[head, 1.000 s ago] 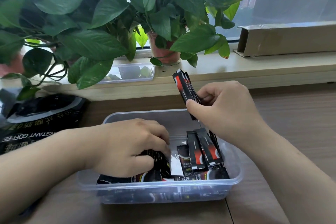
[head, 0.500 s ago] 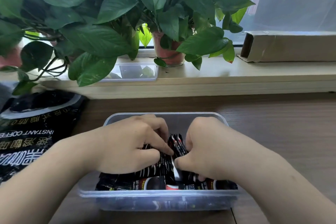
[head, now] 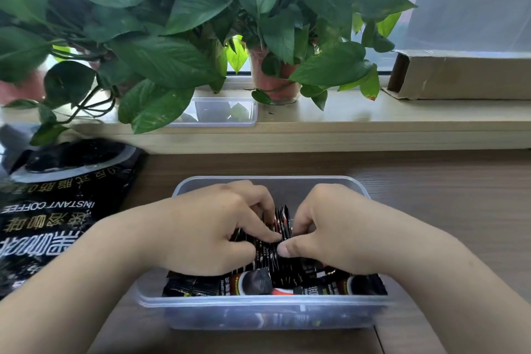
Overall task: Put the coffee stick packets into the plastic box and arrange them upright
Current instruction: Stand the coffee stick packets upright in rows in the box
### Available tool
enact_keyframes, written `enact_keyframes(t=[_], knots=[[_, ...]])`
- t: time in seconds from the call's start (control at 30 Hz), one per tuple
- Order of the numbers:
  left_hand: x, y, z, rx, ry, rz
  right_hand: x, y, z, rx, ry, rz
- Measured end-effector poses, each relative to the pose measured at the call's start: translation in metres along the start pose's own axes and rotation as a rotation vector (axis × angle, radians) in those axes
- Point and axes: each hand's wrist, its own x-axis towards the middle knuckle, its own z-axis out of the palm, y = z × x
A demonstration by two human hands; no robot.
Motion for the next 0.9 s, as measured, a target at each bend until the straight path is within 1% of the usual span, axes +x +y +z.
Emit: enact_keyframes(t=[0.13, 0.3, 0.4, 0.47, 0.53, 0.63, 0.8, 0.9], knots=[[0.0, 0.0, 0.0, 0.007, 0.017, 0.003, 0.001, 0.001, 0.001, -0.003, 0.012, -0.061], [0.013, 0.012, -0.022, 0.046, -0.058, 0.056, 0.003, 0.005, -0.007, -0.039, 0.044, -0.129], [0.027, 0.018, -0.028, 0.03, -0.106, 0.077, -0.001, 0.011, -0.025, 0.06, 0.07, -0.143], [0.034, 0.016, -0.025, 0.023, -0.134, 0.069, -0.003, 0.016, -0.036, 0.101, 0.118, -0.145], [0.038, 0.011, -0.018, 0.008, -0.125, 0.072, -0.003, 0.02, -0.041, 0.08, 0.133, -0.146], [0.039, 0.006, -0.007, -0.061, -0.132, 0.098, 0.0, 0.019, -0.034, 0.001, 0.046, -0.117], [0.034, 0.001, -0.002, -0.192, -0.023, 0.189, 0.004, 0.013, -0.027, -0.108, 0.009, -0.136], [0.029, -0.006, 0.0, -0.16, -0.027, 0.198, 0.004, 0.014, -0.031, -0.131, 0.034, -0.121]])
